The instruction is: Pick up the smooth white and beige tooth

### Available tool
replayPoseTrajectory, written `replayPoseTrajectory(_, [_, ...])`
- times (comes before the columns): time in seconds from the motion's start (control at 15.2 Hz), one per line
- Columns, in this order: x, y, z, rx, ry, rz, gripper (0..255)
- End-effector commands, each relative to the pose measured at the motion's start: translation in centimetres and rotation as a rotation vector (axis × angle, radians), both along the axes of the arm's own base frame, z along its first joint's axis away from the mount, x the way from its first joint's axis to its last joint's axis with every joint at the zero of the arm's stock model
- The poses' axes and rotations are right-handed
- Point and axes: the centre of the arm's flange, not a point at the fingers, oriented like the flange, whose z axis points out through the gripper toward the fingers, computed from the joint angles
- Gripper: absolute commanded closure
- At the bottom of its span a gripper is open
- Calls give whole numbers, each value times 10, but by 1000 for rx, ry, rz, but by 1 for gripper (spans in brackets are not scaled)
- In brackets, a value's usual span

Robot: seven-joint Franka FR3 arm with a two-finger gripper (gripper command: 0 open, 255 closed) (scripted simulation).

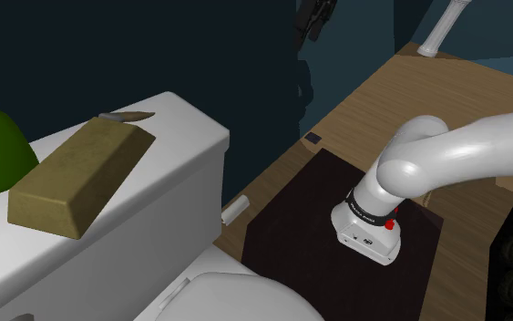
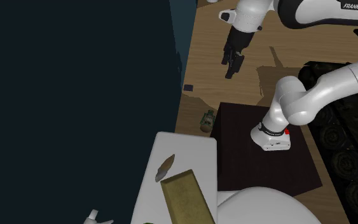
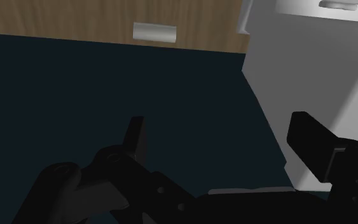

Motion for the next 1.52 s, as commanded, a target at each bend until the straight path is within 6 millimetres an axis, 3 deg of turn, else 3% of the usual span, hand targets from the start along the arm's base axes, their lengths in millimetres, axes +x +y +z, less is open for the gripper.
replayPoseTrajectory(0.0, [0, 0, 0, 0, 0, 0, 0])
replayPoseTrajectory(0.73, [98, 104, -28, -28, 0, 316, 0])
replayPoseTrajectory(1.45, [159, 233, -59, -56, -1, 631, 0])
